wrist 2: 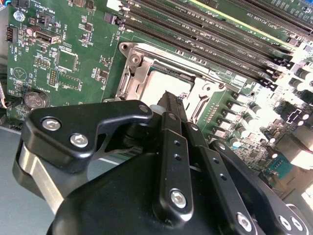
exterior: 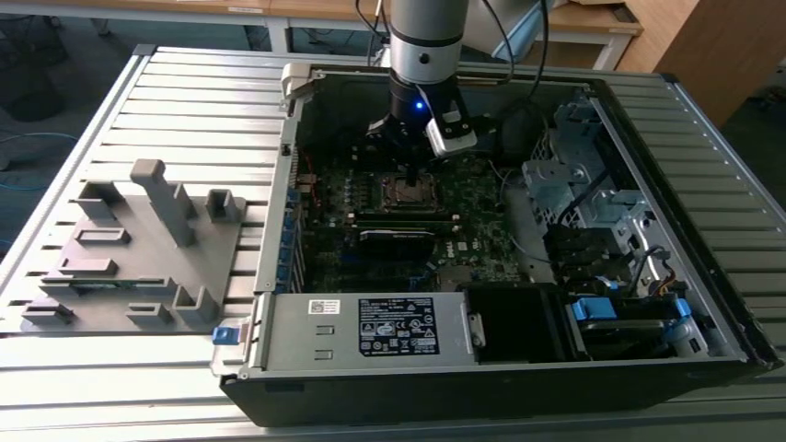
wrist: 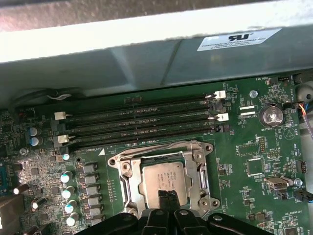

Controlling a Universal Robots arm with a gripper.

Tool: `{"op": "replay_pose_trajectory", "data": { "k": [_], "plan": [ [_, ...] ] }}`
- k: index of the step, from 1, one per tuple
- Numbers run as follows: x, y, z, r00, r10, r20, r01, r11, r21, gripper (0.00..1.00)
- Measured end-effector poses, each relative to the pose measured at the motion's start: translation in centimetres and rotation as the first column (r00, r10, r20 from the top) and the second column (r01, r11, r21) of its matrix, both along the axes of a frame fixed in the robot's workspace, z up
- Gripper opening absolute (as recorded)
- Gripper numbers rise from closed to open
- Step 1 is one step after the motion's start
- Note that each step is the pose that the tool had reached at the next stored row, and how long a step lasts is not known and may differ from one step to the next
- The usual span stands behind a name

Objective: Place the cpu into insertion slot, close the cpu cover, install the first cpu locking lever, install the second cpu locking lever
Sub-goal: 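Install the second cpu locking lever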

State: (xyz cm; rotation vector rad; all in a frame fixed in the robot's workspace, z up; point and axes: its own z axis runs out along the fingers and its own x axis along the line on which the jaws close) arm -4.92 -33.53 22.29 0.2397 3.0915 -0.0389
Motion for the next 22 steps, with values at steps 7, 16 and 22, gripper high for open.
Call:
{"op": "replay_pose_trajectory", "data": {
  "k": [7,16,22],
  "plan": [
    [0.0,0.0,0.52,1.0,0.0,-0.0001,0.0,1.0,-0.0001,0.1],
    [0.0,-0.01,0.71,1.0,0.0,-0.0003,0.0,1.0,-0.0004,0.1],
    [0.0,0.0,0.77,1.0,0.0,0.0,0.0,1.0,0.0,0.1]
  ]
}}
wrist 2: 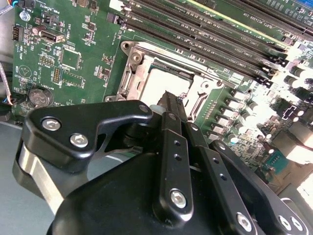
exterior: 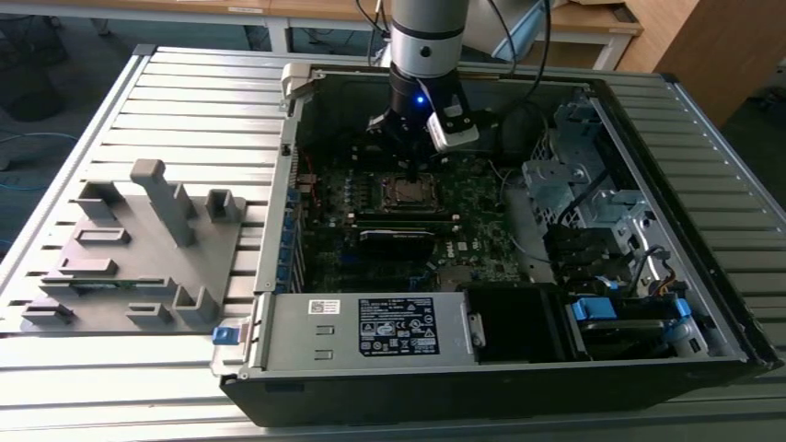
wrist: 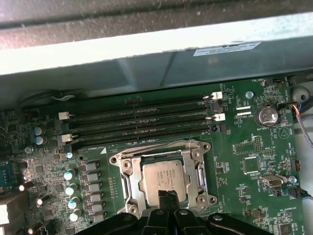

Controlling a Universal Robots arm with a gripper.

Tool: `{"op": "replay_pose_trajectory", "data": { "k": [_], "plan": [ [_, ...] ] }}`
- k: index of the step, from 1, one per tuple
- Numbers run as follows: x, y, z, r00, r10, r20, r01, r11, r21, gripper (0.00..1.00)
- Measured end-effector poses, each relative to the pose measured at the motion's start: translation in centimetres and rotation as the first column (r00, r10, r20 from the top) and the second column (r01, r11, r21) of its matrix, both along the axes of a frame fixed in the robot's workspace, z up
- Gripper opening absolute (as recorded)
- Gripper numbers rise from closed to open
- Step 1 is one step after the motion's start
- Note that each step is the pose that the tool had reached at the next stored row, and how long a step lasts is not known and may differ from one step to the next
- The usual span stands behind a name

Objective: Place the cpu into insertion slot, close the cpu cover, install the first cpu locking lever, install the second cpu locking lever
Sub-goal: 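Install the second cpu locking lever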

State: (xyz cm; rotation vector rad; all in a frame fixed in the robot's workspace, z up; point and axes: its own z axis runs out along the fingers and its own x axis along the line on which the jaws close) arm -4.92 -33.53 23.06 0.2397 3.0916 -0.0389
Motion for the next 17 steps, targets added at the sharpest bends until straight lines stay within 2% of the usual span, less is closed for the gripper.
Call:
{"op": "replay_pose_trajectory", "data": {
  "k": [17],
  "plan": [
    [0.0,0.0,0.6,1.0,0.0,0.0,0.0,1.0,-0.0001,0.1]
  ]
}}
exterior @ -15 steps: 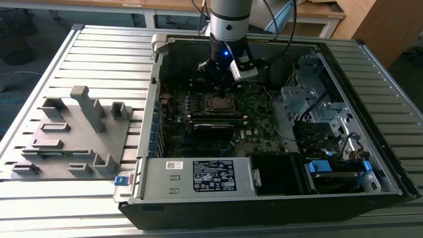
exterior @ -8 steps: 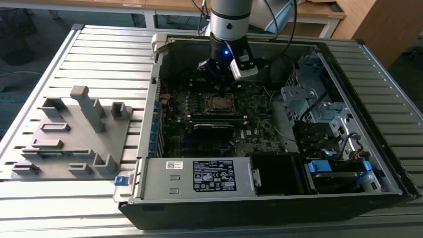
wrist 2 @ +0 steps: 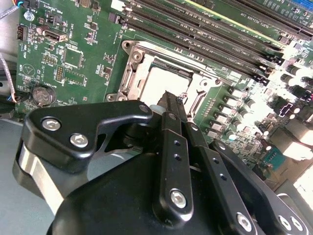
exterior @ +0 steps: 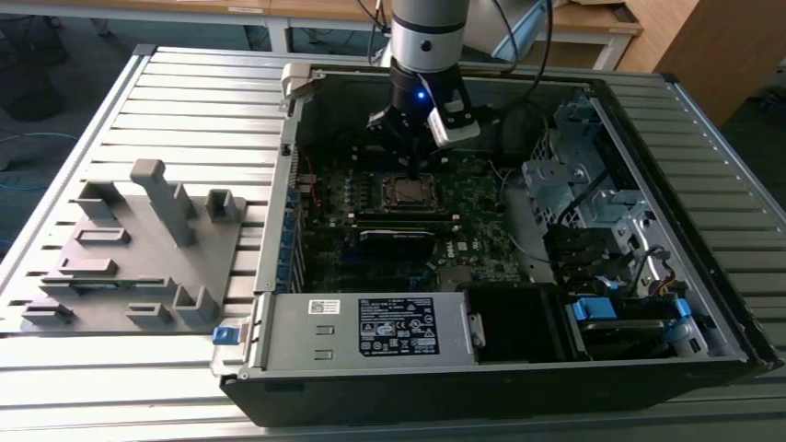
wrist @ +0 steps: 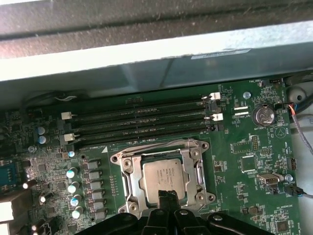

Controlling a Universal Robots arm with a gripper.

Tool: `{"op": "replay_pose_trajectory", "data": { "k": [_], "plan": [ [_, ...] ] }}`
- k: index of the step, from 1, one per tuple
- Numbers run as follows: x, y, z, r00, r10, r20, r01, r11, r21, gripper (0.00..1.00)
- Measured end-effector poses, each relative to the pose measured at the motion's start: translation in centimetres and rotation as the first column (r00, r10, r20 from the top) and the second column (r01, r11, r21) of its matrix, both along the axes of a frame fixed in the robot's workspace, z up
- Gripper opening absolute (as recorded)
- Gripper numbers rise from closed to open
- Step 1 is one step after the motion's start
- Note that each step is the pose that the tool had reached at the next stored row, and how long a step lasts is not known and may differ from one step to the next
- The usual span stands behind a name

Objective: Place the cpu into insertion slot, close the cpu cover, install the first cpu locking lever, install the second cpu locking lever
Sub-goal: 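Install the second cpu locking lever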

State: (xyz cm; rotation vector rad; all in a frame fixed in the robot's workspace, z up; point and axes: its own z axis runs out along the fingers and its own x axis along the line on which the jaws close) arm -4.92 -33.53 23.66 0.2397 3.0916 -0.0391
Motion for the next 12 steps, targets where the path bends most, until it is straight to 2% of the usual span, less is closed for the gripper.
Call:
{"op": "replay_pose_trajectory", "data": {
  "k": [12],
  "plan": [
    [0.0,0.0,0.16,1.0,0.0,0.0001,0.0,1.0,0.0001,0.1]
  ]
}}
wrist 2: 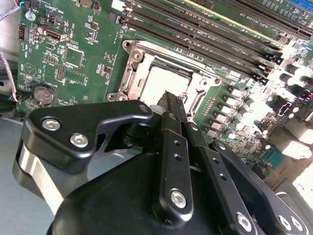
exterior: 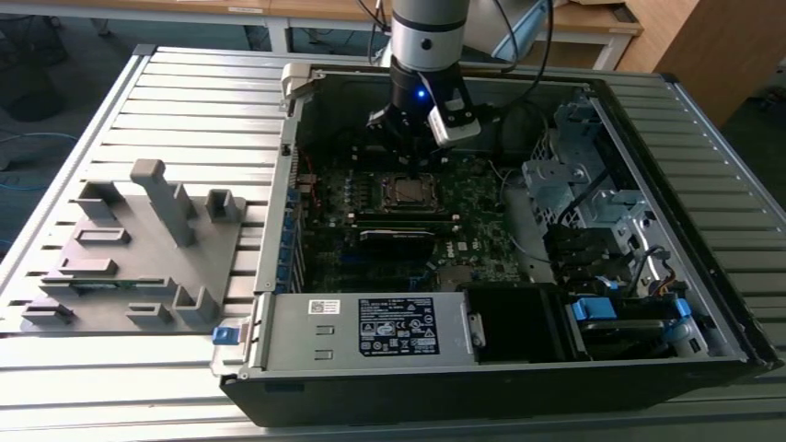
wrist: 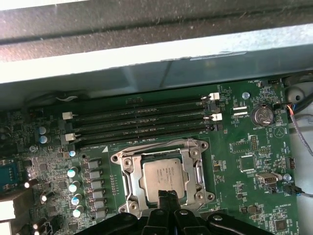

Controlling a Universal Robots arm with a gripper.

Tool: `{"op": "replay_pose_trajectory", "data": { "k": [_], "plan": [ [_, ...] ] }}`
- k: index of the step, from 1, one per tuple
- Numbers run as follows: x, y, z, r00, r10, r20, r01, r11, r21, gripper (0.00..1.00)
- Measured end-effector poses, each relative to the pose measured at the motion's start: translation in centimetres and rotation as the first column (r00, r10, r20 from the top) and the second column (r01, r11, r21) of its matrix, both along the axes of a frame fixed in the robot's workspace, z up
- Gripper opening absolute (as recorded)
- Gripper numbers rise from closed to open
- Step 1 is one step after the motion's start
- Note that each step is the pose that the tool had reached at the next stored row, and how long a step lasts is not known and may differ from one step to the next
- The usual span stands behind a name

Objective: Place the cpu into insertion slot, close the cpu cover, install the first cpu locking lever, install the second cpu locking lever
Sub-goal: 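Install the second cpu locking lever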

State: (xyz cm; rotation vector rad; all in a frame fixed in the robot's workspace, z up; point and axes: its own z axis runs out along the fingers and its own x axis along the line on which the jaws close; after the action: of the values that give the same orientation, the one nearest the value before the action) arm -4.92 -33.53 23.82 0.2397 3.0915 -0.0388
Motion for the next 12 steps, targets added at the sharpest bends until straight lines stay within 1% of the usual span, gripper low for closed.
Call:
{"op": "replay_pose_trajectory", "data": {
  "k": [4,12],
  "plan": [
    [0.0,0.0,0.06,1.0,0.0,-0.0001,0.0,1.0,-0.0001,0.1],
    [0.0,-0.29,0.05,1.0,0.0,0.0,0.0,1.0,0.0,0.1]
  ]
}}
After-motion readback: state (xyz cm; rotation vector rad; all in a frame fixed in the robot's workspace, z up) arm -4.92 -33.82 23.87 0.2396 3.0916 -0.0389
